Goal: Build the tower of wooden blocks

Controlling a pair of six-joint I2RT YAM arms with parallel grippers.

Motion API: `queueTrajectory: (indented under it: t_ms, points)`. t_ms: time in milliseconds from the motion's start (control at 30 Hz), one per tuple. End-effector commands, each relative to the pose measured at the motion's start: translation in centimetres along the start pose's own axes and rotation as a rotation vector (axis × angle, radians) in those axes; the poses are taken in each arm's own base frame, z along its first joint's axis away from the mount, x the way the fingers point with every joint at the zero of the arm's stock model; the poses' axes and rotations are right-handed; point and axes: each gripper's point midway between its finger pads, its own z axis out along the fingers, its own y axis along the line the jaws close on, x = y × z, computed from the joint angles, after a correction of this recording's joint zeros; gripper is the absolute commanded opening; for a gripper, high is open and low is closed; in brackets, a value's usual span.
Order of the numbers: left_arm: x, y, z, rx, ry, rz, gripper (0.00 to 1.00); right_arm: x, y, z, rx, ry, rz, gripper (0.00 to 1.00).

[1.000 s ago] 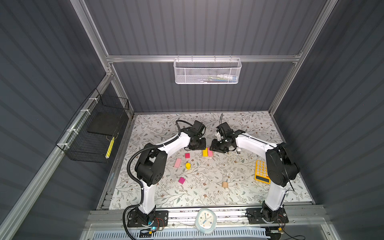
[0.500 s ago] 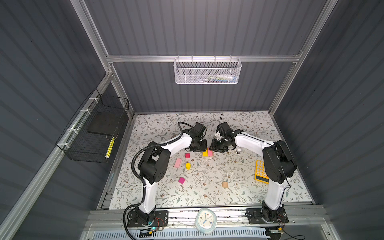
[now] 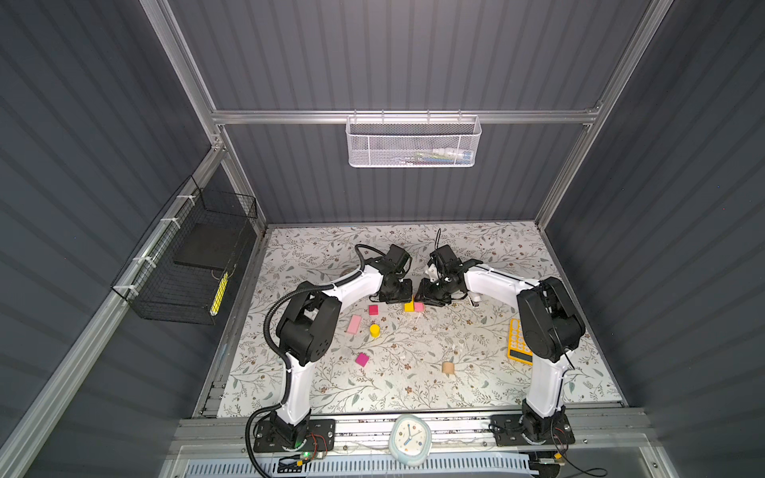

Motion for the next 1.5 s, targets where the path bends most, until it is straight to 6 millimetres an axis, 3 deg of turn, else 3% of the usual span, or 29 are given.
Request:
queueTrajectory:
  t_ms: [0,1467]
  points:
    - [1.0,0.7,0.9,-0.003,0.043,-0.024,0.39,-0.6,0.4,-0.2,-0.015,-0.007,0.006,0.41]
    - [1.4,0.3,2.0,0.035,0.070,-0.047,0.30,-0.5,0.4,0.5,-0.022,0.006,0.017,0.36]
